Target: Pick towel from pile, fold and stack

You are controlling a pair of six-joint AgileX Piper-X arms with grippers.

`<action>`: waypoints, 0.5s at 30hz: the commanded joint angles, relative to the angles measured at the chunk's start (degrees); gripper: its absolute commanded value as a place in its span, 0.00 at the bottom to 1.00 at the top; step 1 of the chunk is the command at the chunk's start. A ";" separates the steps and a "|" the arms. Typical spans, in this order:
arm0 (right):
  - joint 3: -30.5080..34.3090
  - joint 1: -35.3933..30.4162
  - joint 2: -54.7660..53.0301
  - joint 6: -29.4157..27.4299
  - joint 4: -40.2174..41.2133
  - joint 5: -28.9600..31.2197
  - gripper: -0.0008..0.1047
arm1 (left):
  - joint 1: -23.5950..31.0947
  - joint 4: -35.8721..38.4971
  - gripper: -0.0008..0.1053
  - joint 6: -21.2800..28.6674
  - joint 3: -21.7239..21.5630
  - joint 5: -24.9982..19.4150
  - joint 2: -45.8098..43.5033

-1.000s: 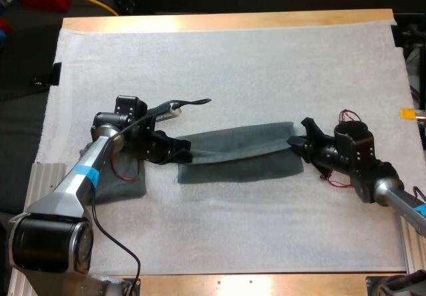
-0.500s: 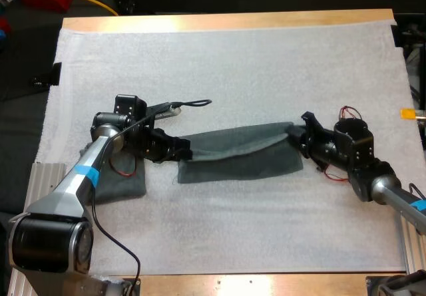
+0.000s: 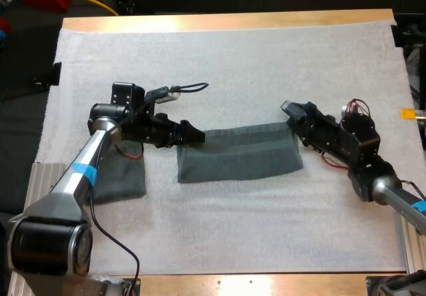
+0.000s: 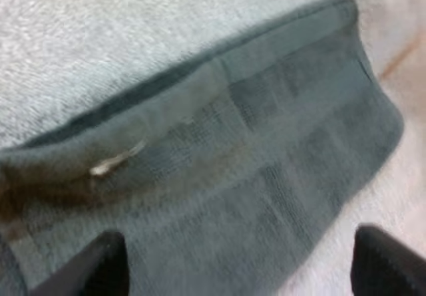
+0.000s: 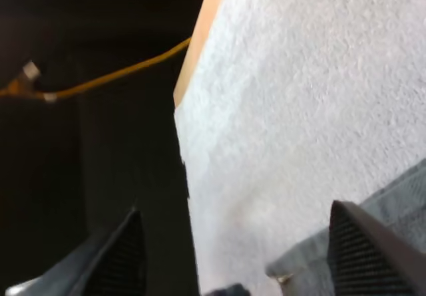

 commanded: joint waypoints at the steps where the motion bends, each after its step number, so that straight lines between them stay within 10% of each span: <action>1: -0.46 -0.31 -1.15 -2.14 0.15 -0.99 0.56 | 0.04 0.80 0.63 0.98 -0.38 0.96 -1.68; 15: -0.46 -0.31 -15.13 -21.80 23.33 -2.48 0.56 | 0.04 10.66 0.63 5.98 -0.38 -3.58 -17.78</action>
